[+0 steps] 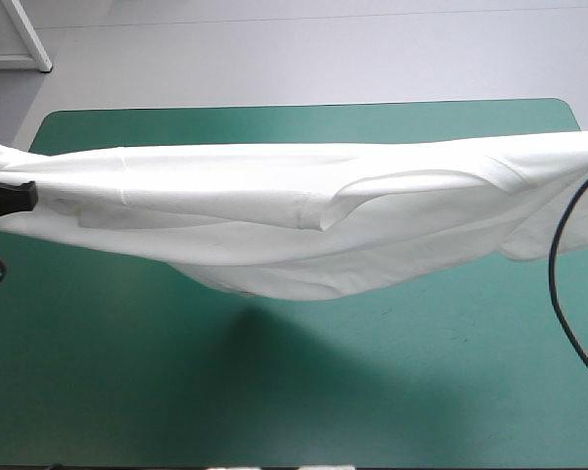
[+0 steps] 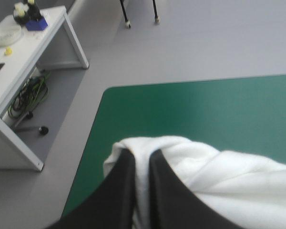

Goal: Fold the cloth

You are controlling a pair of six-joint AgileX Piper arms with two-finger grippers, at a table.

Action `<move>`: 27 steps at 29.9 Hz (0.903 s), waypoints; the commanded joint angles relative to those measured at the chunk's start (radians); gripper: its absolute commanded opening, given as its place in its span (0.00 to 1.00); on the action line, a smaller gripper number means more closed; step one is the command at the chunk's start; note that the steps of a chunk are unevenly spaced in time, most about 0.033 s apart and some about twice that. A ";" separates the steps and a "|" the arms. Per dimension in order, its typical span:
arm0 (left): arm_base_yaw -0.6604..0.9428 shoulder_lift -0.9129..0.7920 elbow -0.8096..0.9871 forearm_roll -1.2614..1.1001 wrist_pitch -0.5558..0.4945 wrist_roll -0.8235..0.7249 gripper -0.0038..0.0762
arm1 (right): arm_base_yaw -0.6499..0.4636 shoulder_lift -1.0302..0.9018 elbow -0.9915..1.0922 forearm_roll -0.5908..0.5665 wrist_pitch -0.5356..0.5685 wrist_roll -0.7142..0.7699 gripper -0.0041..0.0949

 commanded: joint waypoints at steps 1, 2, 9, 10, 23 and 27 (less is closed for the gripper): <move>-0.003 -0.039 -0.030 0.058 -0.098 0.004 0.04 | -0.009 0.005 -0.066 0.034 -0.049 -0.033 0.02; -0.003 -0.039 -0.030 0.048 -0.093 0.006 0.04 | -0.009 0.007 -0.066 0.051 -0.041 -0.040 0.02; -0.003 0.022 0.030 -0.071 -0.174 0.081 0.04 | -0.009 0.119 -0.064 0.199 -0.023 -0.086 0.02; -0.003 0.036 0.048 -0.094 -0.189 0.083 0.04 | -0.009 0.143 -0.064 0.219 -0.019 -0.096 0.02; 0.006 0.468 0.258 -0.277 -0.609 0.012 0.04 | -0.009 0.566 -0.062 0.277 -0.100 -0.181 0.02; 0.047 0.605 0.258 -0.285 -0.782 -0.109 0.04 | -0.009 0.696 -0.062 0.268 -0.227 -0.187 0.02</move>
